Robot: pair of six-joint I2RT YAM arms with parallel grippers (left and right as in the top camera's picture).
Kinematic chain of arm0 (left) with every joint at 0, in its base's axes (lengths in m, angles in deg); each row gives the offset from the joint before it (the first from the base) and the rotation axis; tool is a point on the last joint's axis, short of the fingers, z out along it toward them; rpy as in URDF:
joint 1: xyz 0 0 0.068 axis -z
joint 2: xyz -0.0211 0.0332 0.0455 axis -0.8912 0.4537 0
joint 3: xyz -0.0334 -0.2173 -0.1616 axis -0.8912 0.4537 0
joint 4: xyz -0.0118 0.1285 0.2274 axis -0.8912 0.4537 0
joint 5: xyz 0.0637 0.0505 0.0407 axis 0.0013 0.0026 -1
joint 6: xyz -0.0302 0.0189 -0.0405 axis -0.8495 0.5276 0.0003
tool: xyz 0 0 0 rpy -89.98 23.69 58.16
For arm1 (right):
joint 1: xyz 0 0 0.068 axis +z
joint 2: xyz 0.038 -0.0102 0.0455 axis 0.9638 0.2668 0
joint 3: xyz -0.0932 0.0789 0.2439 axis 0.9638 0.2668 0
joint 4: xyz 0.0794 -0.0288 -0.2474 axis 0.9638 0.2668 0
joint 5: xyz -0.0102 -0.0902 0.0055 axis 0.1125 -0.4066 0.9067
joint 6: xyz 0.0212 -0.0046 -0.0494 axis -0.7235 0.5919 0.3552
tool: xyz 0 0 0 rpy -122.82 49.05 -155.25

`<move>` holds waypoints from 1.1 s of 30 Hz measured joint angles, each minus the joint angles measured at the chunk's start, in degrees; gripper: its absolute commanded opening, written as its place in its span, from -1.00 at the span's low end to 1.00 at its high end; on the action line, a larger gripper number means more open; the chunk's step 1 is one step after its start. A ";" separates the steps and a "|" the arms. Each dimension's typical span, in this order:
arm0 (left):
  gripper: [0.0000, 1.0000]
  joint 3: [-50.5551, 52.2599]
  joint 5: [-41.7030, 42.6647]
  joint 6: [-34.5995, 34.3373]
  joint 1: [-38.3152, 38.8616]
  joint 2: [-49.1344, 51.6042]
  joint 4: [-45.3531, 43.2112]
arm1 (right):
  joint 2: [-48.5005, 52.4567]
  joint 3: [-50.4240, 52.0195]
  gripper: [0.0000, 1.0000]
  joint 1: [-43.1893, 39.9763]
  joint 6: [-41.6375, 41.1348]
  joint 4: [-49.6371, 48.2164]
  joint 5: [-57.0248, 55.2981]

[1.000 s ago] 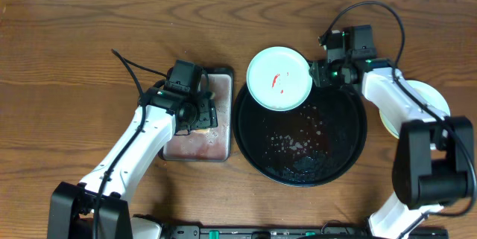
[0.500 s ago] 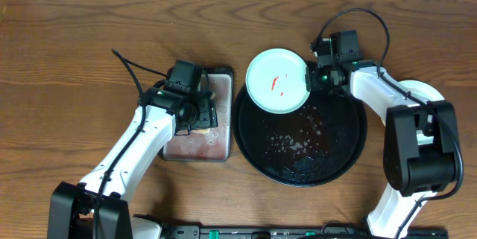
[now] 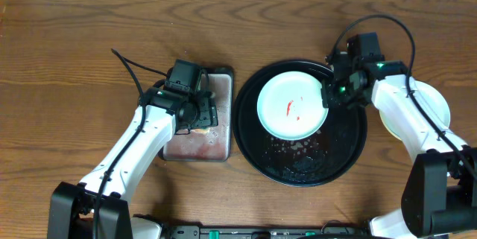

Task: Clean dirty plates on tray and stack at the side
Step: 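Move right gripper to the second pale green plate and grip its rim, then lift and dip the sponge in the soapy tray with left gripper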

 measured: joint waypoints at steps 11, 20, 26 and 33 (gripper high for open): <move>0.60 4.28 -3.13 0.92 0.00 0.02 -11.43 | 0.22 10.86 -0.98 0.83 -0.52 -10.14 -0.11; 0.49 8.94 -4.52 1.36 0.00 5.66 -23.63 | 0.22 12.20 -0.98 0.83 -0.70 -11.21 -0.09; -0.75 9.20 -5.22 2.25 0.00 10.58 -26.36 | 0.22 12.20 -0.97 0.83 -0.70 -11.19 -0.09; -0.77 9.22 -5.18 2.16 -0.02 9.68 -24.85 | 0.22 12.20 -0.98 0.83 -0.70 -11.19 -0.09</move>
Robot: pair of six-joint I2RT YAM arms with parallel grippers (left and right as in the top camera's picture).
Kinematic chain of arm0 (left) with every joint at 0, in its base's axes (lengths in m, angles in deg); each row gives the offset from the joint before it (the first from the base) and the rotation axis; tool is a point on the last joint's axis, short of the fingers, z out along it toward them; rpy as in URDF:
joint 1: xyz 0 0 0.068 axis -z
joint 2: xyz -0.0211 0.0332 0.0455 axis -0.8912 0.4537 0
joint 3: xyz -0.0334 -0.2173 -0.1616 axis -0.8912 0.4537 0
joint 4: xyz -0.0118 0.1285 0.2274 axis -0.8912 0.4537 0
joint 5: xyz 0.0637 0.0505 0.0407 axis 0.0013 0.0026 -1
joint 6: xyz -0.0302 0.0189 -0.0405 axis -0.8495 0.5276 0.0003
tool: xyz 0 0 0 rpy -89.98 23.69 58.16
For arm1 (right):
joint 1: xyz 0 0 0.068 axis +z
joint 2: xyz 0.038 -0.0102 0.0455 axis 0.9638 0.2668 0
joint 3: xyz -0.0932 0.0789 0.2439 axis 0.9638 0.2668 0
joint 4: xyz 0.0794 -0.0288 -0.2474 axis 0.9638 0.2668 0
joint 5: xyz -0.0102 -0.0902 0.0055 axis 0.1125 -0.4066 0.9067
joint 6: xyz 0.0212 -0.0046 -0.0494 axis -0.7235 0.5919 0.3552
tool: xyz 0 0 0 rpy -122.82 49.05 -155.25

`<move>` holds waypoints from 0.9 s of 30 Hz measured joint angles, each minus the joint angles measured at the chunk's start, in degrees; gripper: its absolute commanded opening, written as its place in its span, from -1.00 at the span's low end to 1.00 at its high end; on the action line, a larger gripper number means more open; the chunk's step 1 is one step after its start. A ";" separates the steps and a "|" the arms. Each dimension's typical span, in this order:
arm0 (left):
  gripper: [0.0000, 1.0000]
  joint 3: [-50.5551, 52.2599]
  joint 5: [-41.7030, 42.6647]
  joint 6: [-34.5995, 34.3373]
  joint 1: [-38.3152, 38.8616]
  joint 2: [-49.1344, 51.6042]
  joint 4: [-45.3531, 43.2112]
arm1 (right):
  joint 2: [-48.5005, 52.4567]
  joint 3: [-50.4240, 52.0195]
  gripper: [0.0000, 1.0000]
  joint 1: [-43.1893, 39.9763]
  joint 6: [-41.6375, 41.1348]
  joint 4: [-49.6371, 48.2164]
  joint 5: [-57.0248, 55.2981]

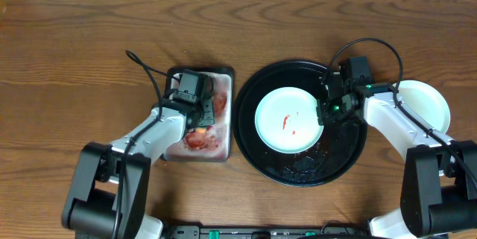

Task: Clean dirty plates on tray and stack at the side
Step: 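Lift and dip the sponge in the soapy tray with left gripper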

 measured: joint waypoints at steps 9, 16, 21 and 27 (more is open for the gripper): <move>0.54 0.24 0.02 -0.02 0.02 -7.93 4.39 | 0.00 0.00 -0.97 0.00 0.00 -0.02 0.00; 0.52 0.24 0.04 0.00 0.00 -6.99 2.84 | 0.00 0.00 -0.98 0.00 0.00 0.00 0.00; 0.04 0.24 0.02 0.26 0.00 -3.80 0.68 | 0.00 0.00 -0.98 0.00 -0.02 0.00 0.00; -0.85 0.24 -0.68 0.28 -0.04 -1.09 0.26 | 0.00 0.00 -0.98 0.00 0.00 0.02 0.00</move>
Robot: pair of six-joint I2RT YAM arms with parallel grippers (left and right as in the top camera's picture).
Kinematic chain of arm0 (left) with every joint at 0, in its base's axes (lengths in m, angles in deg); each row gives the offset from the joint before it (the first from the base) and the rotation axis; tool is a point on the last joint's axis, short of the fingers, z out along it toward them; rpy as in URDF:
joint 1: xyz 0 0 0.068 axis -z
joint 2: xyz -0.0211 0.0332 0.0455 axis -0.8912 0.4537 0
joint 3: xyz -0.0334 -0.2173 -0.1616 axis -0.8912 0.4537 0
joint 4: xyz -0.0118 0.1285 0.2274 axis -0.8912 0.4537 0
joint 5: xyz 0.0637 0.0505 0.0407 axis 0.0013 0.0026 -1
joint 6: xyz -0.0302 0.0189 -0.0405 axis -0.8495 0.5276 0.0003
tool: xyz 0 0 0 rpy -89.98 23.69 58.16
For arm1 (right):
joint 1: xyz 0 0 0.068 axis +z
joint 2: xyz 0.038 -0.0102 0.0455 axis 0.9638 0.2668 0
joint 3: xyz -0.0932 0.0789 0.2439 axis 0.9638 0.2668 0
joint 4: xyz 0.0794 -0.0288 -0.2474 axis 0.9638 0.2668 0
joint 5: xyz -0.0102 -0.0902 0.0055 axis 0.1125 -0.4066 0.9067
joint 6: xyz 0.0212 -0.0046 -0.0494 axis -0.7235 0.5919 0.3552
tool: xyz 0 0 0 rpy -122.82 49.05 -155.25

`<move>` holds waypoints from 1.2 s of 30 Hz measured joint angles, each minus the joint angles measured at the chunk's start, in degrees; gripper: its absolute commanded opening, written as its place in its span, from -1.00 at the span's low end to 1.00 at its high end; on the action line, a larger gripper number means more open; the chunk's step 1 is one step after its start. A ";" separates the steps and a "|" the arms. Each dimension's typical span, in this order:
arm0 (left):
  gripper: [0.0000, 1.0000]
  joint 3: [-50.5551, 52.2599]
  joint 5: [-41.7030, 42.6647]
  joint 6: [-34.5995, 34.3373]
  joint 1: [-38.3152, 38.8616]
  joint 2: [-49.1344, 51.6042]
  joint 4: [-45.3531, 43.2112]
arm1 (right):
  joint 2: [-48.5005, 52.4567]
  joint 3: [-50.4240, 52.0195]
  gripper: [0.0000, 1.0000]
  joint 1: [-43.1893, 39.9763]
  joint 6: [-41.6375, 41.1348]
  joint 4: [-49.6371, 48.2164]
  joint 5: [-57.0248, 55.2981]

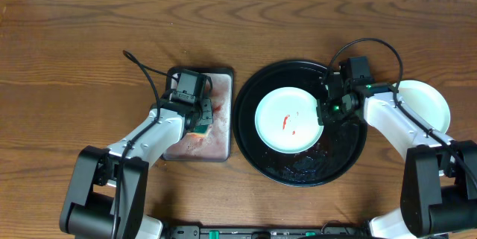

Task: Clean dirty plates on tray and stack at the side
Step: 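Lift and dip the sponge in the soapy tray with left gripper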

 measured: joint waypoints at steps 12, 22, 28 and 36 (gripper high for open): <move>-0.85 0.02 1.88 0.00 -0.13 -6.88 4.55 | 0.00 0.00 -0.98 0.00 0.00 0.22 0.00; -0.85 0.02 26.80 2.23 -12.37 -13.20 4.39 | 0.00 0.00 -0.98 0.00 0.00 0.20 0.00; -0.86 0.02 49.09 7.15 -22.29 -13.09 3.93 | 0.00 0.00 -0.97 0.00 -0.02 0.17 0.00; -0.85 0.02 70.79 13.68 -31.32 -11.45 3.80 | 0.00 0.00 -0.98 0.00 0.00 0.20 0.00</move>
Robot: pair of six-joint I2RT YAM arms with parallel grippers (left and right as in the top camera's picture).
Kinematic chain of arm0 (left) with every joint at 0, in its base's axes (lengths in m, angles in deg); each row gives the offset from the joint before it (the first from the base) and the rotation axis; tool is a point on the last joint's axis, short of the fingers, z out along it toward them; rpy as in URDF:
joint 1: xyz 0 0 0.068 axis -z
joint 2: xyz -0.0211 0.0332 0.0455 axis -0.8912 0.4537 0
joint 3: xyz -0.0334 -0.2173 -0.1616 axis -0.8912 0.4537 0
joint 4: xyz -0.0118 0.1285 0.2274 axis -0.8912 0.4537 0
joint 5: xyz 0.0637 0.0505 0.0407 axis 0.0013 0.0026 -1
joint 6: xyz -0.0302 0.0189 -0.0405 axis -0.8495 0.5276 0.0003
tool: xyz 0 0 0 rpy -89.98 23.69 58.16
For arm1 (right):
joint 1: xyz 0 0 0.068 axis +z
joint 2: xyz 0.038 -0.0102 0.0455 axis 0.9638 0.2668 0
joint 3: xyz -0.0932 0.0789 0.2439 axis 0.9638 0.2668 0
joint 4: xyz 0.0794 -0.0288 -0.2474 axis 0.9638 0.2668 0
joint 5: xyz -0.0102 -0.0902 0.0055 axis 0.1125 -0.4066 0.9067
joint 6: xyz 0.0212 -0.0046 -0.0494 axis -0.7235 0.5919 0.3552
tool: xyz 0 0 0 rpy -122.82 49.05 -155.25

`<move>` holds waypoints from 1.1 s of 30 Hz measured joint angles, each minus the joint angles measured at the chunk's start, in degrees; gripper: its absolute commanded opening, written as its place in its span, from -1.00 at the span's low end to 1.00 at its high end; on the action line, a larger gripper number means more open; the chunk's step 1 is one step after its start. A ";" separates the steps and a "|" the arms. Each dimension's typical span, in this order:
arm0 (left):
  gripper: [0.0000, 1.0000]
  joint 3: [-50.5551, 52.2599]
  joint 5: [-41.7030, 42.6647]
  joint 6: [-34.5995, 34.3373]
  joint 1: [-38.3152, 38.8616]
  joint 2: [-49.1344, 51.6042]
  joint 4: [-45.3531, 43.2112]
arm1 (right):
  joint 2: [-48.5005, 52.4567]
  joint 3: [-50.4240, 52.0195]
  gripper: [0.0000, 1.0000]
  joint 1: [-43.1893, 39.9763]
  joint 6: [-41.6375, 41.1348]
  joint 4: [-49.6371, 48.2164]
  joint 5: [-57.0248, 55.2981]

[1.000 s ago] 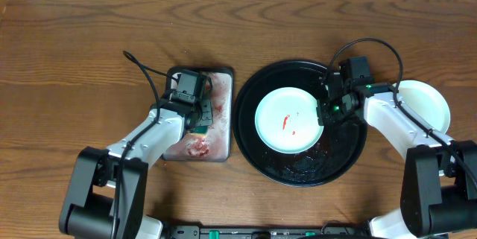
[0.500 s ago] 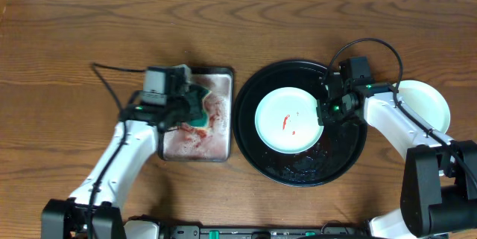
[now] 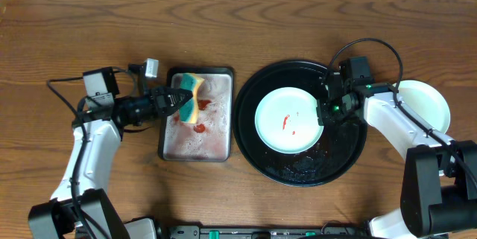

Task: Clean dirty plates on tray and stack at the side
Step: 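Lift and dip the sponge in the soapy tray with left gripper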

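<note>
A white dirty plate with a red smear lies in the round black tray. My right gripper is at the plate's right rim, shut on it. My left gripper reaches in from the left, shut on a yellow and green sponge. The sponge hangs over the upper part of the rectangular wash tray, which holds foamy, reddish water. One clean white plate sits on the table at the far right.
Dark specks and drops lie in the front part of the black tray. The left arm's cable loops over the table left of the wash tray. The right forearm lies across the gap between the black tray and the clean plate.
My left arm has swung out to the left, and the gripper now comes in sideways with the sponge showing in its fingers. The right gripper and the dirty plate have not moved.
At first my left gripper was down in the wash tray and my right held the dirty plate near the black tray's back. Then the plate lay at the tray's middle, with the left gripper still low in reddish water. Now the sponge is held over the foam.
</note>
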 measured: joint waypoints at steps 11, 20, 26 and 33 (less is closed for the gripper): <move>-0.86 0.00 10.14 8.55 -0.83 0.63 -0.04 | 0.00 0.00 -0.98 0.00 -0.02 0.00 0.00; -0.86 0.00 11.65 14.58 -0.83 0.63 -5.44 | 0.00 0.00 -0.97 0.00 0.00 0.00 0.00; -0.86 0.00 12.07 15.39 -0.83 0.63 -7.98 | 0.00 0.00 -0.98 0.00 0.00 0.00 0.00; -0.85 0.00 13.29 15.65 -0.83 0.63 -8.59 | 0.00 0.00 -0.98 0.00 0.00 -0.02 0.00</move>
